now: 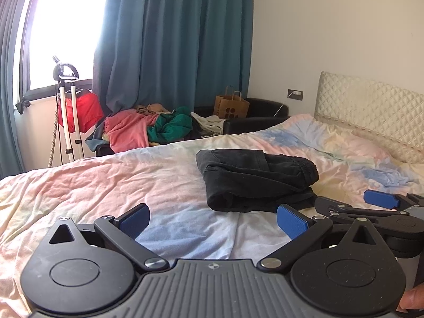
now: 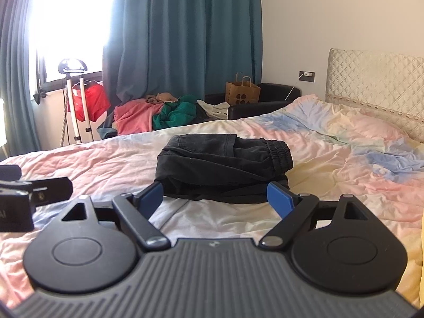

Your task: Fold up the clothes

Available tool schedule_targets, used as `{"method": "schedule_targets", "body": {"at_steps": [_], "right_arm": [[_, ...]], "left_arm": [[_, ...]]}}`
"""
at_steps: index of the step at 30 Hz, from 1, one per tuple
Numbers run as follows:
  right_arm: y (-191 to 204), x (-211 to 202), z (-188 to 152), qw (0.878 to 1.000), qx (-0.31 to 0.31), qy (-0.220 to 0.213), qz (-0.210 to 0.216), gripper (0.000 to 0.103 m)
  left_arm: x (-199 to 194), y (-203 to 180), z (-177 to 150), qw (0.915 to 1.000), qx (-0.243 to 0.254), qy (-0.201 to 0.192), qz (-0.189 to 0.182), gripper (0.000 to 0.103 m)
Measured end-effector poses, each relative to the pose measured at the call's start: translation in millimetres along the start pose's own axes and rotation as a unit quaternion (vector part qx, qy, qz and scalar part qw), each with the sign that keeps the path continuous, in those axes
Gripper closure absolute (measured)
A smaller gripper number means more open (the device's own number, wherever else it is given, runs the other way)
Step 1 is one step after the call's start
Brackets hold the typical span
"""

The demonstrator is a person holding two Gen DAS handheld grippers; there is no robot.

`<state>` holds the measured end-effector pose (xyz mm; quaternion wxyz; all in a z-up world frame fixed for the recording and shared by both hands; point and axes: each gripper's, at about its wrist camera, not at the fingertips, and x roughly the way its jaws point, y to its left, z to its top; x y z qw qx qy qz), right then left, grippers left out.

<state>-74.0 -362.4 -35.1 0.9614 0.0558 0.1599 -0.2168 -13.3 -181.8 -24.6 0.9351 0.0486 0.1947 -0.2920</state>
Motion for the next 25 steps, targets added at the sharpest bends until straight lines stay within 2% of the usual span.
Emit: {"method": "schedule_targets", "body": {"at_steps": [15, 25], "right_arm": [[-1.8, 2.2, -0.3, 1.000, 0.015, 0.008, 0.000, 0.016], [-2.6, 3.1, -0.2, 1.000, 0.015, 0.009, -0.002, 0.016]], "left_arm": [[-5.0, 8.8, 2.7, 0.9999, -0.017, 0.002, 0.003, 0.000], [-7.3, 6.3, 3.6, 1.0000, -0.008, 0.002, 0.001, 0.000]]}}
